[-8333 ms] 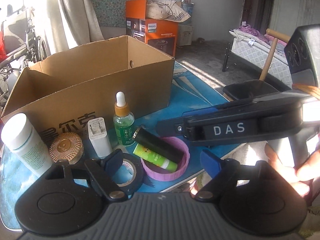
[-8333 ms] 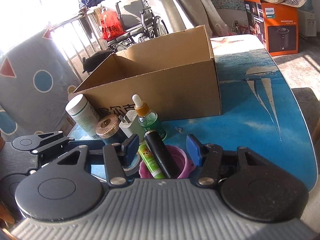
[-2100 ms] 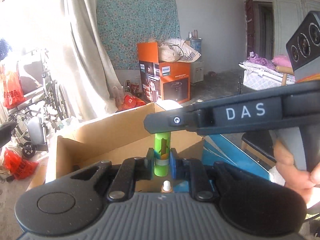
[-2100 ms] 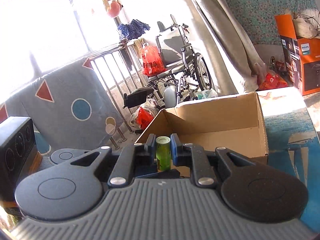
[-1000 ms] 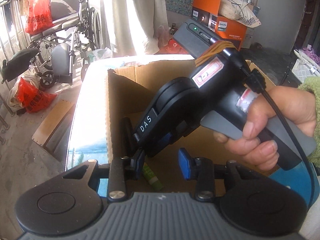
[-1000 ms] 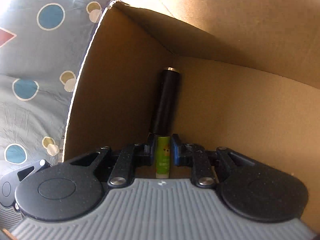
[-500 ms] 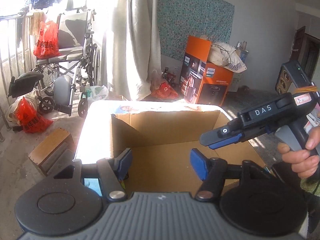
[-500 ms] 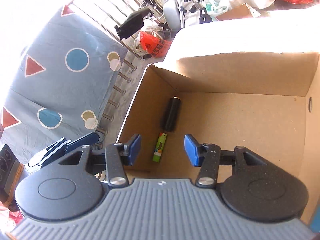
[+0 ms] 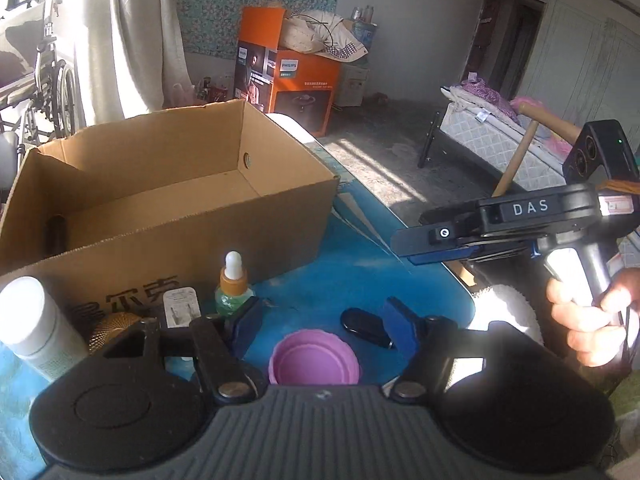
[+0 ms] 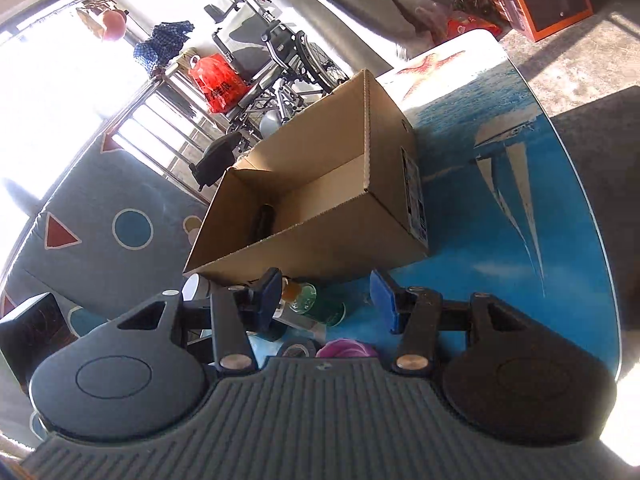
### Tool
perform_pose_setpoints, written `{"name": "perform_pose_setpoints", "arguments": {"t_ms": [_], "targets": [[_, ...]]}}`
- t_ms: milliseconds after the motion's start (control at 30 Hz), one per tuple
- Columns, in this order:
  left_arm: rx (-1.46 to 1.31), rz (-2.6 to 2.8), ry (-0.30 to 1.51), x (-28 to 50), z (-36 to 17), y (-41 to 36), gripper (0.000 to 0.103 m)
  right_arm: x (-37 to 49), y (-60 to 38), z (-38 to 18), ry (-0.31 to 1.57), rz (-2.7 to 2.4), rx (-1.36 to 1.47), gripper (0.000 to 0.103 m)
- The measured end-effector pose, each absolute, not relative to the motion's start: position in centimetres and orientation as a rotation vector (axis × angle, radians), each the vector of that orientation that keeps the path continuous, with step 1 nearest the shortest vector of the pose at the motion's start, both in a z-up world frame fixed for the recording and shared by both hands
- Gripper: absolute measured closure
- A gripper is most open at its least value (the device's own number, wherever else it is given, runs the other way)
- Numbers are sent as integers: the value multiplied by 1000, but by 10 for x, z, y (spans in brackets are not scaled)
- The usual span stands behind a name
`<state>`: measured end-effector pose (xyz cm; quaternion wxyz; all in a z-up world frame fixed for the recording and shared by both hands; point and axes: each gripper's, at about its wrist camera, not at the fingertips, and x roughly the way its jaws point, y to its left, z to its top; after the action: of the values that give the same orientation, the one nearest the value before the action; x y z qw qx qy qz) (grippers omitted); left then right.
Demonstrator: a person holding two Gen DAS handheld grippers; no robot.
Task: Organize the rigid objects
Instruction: 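Grasp the black key fob on the table with the right tool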
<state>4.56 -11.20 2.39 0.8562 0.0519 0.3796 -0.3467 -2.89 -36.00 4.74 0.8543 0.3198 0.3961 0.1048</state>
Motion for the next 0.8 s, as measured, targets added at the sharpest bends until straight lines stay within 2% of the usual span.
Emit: {"name": "perform_pose_setpoints", "arguments": {"t_ms": [67,100,167,300,533,800], "targets": [[115,-754,847,43,7,-133,45,-29,-344,16,878,178,652,61],[125,-777,868,41,-4,-142,47,-30,-341,5,896,173,640,65],[154,-775,897,39,-16,-158,50,-29,-335,-12,920,176,628,67],[229,-738,953,45,-39,-189,61,-19,-336,-27,946,200,636,75],[243,-701,1028,62,-57,-208,63,-2,-343,-38,973,214,653,77],[260,-677,1016,69,-56,-218,61,1,-346,-47,993,244,672,78]]}}
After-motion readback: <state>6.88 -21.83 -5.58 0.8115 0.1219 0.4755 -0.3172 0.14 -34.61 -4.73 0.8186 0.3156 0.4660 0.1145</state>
